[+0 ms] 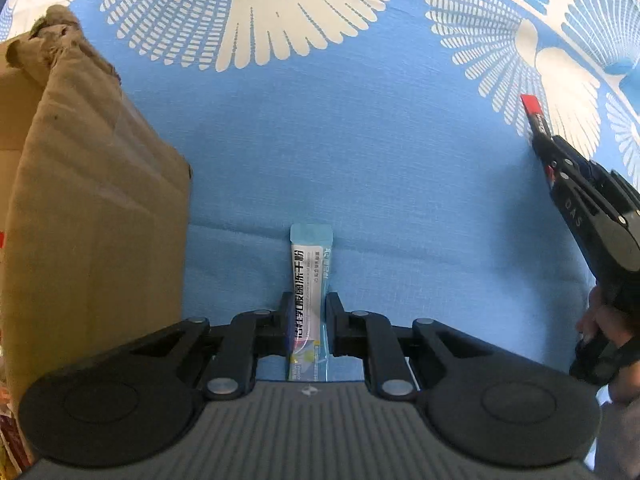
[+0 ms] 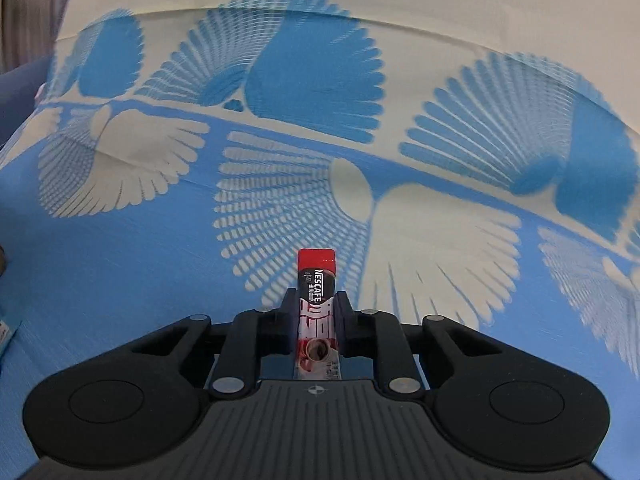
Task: Organize snacks
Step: 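Reach to the sofa cover and grasp the blue milk stick with left tool while right grasps red Nescafe stick, then carry the blue milk stick and red Nescafe stick over the box with both tools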
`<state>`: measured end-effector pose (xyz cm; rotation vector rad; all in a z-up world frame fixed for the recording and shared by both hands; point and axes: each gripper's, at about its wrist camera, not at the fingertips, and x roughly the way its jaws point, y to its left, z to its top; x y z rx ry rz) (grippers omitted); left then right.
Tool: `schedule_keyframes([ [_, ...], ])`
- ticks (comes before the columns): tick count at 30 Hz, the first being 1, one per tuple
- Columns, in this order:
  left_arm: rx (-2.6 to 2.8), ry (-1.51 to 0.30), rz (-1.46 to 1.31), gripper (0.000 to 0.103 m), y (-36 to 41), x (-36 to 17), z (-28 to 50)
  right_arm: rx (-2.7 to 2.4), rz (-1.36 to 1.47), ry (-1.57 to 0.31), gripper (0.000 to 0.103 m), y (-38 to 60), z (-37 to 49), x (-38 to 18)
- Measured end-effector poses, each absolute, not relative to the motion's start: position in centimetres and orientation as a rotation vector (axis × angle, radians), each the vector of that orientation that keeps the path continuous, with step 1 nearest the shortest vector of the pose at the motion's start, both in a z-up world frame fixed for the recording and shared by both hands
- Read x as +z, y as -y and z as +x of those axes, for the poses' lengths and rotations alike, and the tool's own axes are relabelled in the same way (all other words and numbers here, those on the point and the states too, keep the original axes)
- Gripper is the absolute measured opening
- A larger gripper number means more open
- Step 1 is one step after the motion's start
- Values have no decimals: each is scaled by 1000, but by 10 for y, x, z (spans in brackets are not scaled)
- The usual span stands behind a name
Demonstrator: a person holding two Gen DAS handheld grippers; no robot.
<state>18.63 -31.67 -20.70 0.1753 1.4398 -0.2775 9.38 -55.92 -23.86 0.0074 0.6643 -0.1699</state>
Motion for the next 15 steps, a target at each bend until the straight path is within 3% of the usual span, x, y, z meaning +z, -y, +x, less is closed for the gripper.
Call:
schedule_keyframes([
  [15, -519, -1251, 160, 16, 297, -104, 107, -371, 240, -503, 17, 504, -41, -135],
])
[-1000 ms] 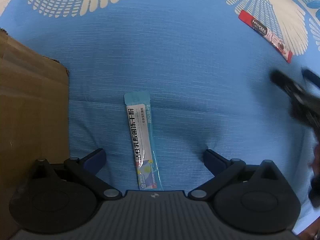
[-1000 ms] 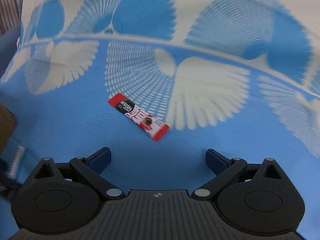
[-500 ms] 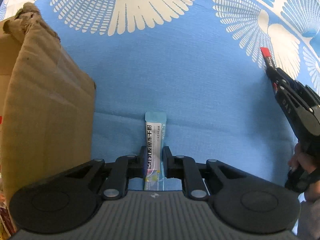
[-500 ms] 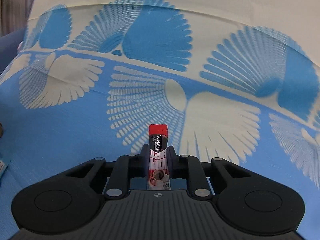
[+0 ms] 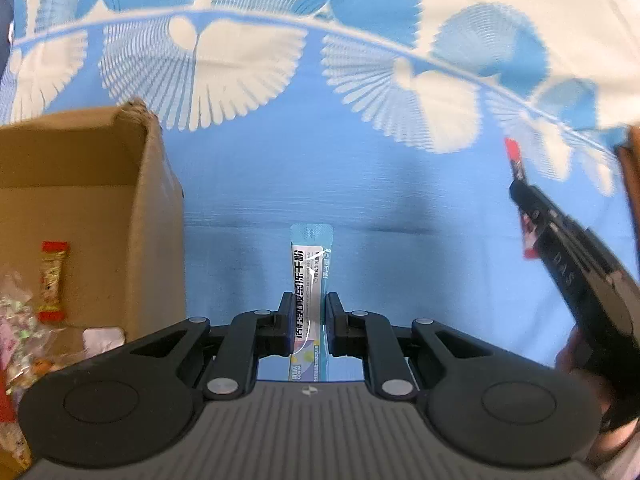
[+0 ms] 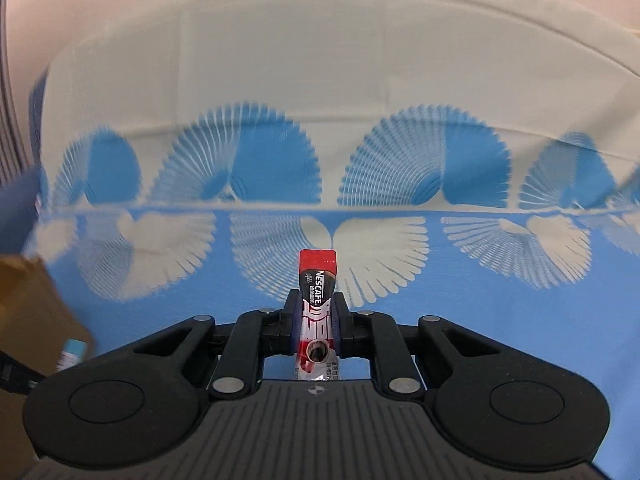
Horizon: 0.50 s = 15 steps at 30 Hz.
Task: Organize snacks
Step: 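Carry the blue milk stick and red Nescafe stick over the box with both tools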
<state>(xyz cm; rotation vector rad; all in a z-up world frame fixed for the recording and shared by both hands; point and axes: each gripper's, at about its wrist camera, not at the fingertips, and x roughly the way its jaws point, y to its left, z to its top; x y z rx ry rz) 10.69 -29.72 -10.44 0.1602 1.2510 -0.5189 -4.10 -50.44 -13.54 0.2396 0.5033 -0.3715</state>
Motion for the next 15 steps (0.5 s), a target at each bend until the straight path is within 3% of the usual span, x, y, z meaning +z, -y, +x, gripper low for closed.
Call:
schedule_keyframes([
  [15, -544, -1088, 102, 16, 175, 5, 32, -316, 236, -368, 17, 351, -125, -30],
])
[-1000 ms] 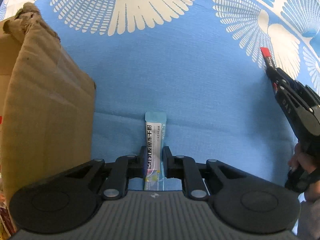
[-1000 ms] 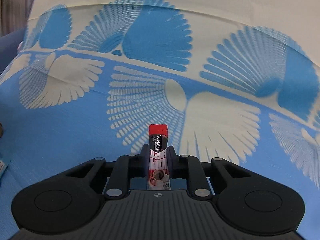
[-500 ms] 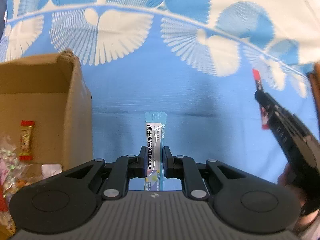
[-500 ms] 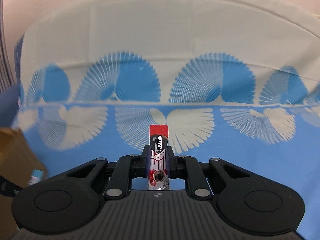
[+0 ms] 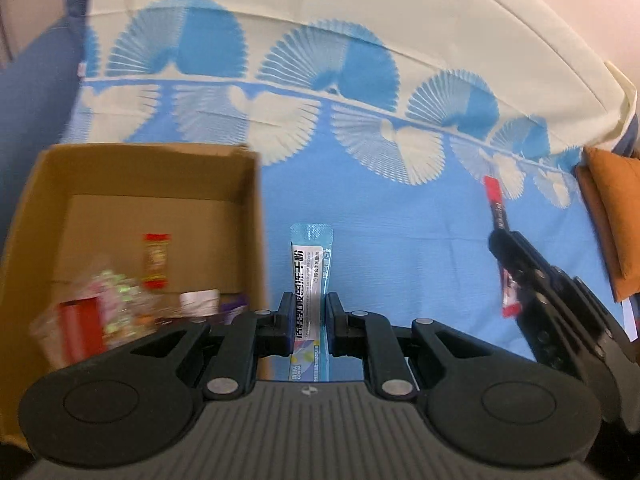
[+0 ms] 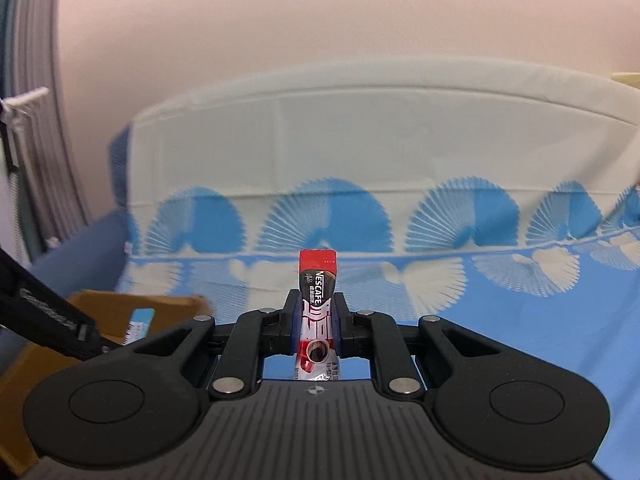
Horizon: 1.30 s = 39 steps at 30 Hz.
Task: Organize snacks
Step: 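Carry the blue milk stick and red Nescafe stick over the box with both tools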
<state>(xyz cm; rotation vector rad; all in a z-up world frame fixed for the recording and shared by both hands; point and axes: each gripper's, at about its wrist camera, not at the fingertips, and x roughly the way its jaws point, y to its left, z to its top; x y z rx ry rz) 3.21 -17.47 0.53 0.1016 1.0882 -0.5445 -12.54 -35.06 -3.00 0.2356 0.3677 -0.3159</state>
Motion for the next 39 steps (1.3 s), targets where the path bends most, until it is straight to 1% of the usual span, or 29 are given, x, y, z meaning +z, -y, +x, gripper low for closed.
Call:
schedule_keyframes([
  [9, -461, -1022, 93, 16, 76, 32, 15, -179, 237, -345, 17, 256, -142, 15],
  [20, -402, -1013, 18, 16, -9, 35, 9, -55, 199, -401, 17, 171, -133, 32],
  [29, -382, -1001, -5, 16, -37, 34, 9, -9, 167, -443, 17, 134, -129, 34],
  [39, -381, -1000, -6, 16, -39, 31, 13, 1, 151, -468, 17, 126, -125, 31],
])
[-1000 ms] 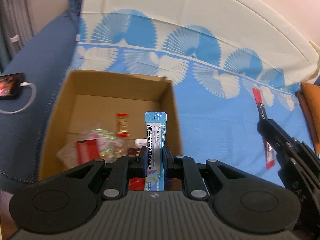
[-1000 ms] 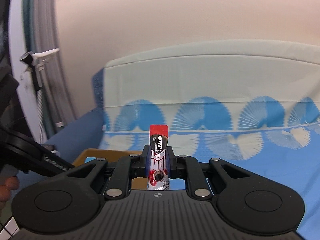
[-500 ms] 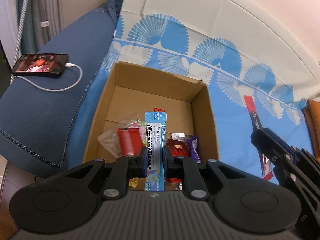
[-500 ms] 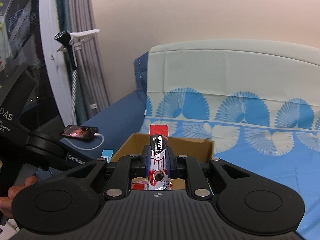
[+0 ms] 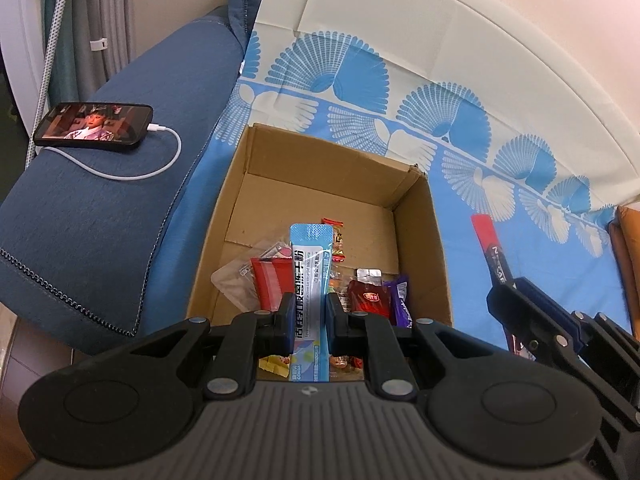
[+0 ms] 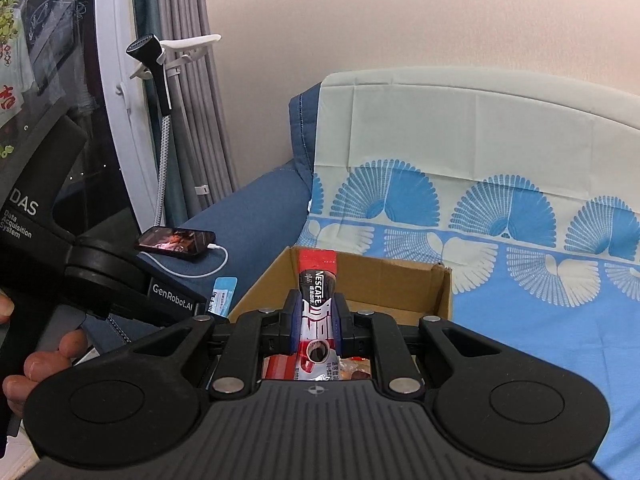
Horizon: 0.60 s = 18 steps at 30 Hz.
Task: Organize snacks
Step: 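Carry the blue milk stick and red Nescafe stick over the box with both tools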
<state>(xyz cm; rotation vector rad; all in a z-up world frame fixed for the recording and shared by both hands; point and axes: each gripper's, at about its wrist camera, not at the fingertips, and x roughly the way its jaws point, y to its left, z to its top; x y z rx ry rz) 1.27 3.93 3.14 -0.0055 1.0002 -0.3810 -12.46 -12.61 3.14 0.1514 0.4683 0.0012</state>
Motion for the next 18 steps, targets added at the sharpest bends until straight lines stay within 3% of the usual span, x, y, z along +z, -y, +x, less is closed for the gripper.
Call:
schedule_keyframes([
  [18, -385, -1006, 22, 16, -29, 26, 18, -8, 170, -500, 17, 126, -116, 24],
])
